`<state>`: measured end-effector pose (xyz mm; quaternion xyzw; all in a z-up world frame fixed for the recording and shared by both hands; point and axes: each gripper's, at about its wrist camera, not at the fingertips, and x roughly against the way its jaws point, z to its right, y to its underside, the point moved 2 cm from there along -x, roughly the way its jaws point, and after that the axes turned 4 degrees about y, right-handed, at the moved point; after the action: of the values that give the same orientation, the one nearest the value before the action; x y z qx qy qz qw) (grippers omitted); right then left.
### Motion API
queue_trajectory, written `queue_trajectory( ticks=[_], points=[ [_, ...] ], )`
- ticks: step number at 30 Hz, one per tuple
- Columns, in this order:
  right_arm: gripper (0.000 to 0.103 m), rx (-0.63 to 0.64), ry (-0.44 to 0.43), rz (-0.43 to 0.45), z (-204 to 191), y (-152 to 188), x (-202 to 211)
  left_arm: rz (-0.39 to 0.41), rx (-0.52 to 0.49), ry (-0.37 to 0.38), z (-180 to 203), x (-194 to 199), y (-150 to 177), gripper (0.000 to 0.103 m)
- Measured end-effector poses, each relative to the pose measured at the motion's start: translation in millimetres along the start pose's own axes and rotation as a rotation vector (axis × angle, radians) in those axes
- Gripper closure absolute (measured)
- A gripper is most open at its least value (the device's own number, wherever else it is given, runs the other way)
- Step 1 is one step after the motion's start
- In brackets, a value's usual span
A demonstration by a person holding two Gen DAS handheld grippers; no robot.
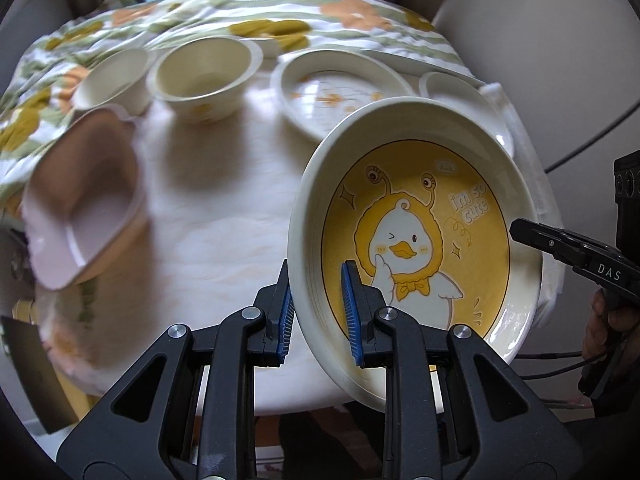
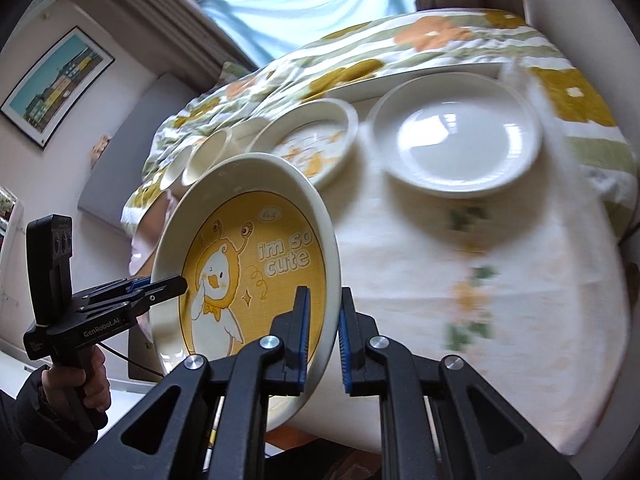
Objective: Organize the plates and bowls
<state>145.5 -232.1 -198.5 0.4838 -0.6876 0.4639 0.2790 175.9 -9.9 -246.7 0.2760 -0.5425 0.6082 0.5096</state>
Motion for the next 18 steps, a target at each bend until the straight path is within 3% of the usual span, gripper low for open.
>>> queue_trajectory(
  ticks=[9, 18],
  points=[
    [0.091, 0.01, -0.019, -0.087, -51, 6, -57, -0.049, 0.055, -0.017, -82, -2, 14, 0.083],
    [0.091, 0.015, -0.015, -0.117, -66, 10, -97, -0.064, 0.078, -0.008, -113, -27, 25, 0.083]
  ],
)
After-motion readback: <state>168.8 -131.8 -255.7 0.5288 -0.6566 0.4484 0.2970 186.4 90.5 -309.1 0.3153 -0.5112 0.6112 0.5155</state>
